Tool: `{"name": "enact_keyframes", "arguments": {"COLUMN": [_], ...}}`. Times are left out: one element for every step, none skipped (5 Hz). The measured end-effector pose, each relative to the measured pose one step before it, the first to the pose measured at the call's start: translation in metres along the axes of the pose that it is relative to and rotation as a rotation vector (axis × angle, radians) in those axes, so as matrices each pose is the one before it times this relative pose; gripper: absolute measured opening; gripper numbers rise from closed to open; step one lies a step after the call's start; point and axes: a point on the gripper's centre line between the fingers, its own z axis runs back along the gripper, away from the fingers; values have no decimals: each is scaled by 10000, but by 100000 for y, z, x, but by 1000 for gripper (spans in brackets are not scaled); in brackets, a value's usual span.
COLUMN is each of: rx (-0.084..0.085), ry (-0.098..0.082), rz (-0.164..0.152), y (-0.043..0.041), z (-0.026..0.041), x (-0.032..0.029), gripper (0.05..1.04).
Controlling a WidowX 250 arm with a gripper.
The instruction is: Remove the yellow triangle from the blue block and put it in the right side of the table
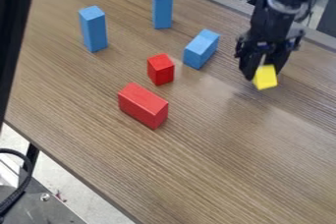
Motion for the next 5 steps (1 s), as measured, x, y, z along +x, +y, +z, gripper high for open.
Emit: {"name": "enact_keyframes", "arguments": {"rx": [126, 45, -86, -254, -204], "ry": [54, 88, 154, -43, -161], "rz": [-231, -152, -148, -325, -378], "y": [401, 608, 923, 369, 876], "z": [-1169, -307, 521, 2687, 5126], "x": [-247, -350, -236, -184, 14], "gripper": [645, 933, 998, 998, 998]}}
